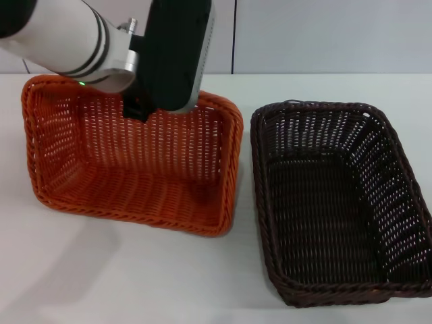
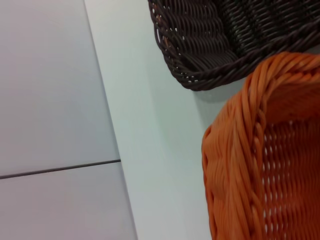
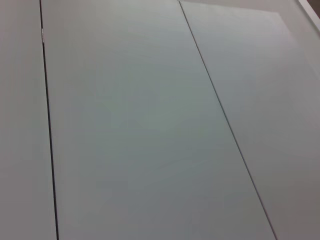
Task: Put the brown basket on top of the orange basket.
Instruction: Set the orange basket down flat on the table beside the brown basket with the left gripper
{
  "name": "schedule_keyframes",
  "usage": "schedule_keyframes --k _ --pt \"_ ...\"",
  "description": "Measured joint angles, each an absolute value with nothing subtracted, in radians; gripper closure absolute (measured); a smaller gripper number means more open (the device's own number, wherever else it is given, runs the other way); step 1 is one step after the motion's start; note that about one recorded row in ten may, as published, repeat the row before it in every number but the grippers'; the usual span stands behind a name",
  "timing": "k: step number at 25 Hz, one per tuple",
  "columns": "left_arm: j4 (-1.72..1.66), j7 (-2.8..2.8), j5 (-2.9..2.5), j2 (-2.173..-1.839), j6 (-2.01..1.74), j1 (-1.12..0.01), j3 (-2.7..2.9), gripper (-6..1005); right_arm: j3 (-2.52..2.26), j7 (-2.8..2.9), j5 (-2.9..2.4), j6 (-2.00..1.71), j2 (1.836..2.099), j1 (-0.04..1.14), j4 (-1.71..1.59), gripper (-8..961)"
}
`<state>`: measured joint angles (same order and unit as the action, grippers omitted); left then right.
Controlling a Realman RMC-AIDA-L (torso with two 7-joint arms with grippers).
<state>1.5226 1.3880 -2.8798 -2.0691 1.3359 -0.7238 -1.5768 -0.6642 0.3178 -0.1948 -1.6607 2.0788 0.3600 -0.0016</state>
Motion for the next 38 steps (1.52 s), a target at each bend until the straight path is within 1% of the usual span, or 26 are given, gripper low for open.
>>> schedule_keyframes --k 5,10,14,32,38 --pt "1.488 1.380 -2.852 -2.069 1.301 -0.739 -1.551 851 -0.664 0.318 -0.195 -1.658 2.078 0.358 -0.001 136" --pt "1.435 1.338 -2.834 -2.069 1.277 -0.785 -1.540 846 -0.664 0.315 -0.195 -1.652 2.077 0.355 -0.001 136" --pt "1.408 1.325 -2.834 -2.069 1.251 -0.802 -1.527 842 -0.664 0.311 -0.195 -1.651 2.077 0.347 -0.006 136" --pt "1.388 1.311 -2.827 -2.070 1.225 -0.815 -1.513 824 -0.663 0.313 -0.195 -1.650 2.074 0.342 -0.017 136" --pt "1.336 1.314 -2.831 -2.068 1.153 -0.814 -1.512 818 -0.663 0.317 -0.195 -1.652 2.074 0.342 -0.017 135"
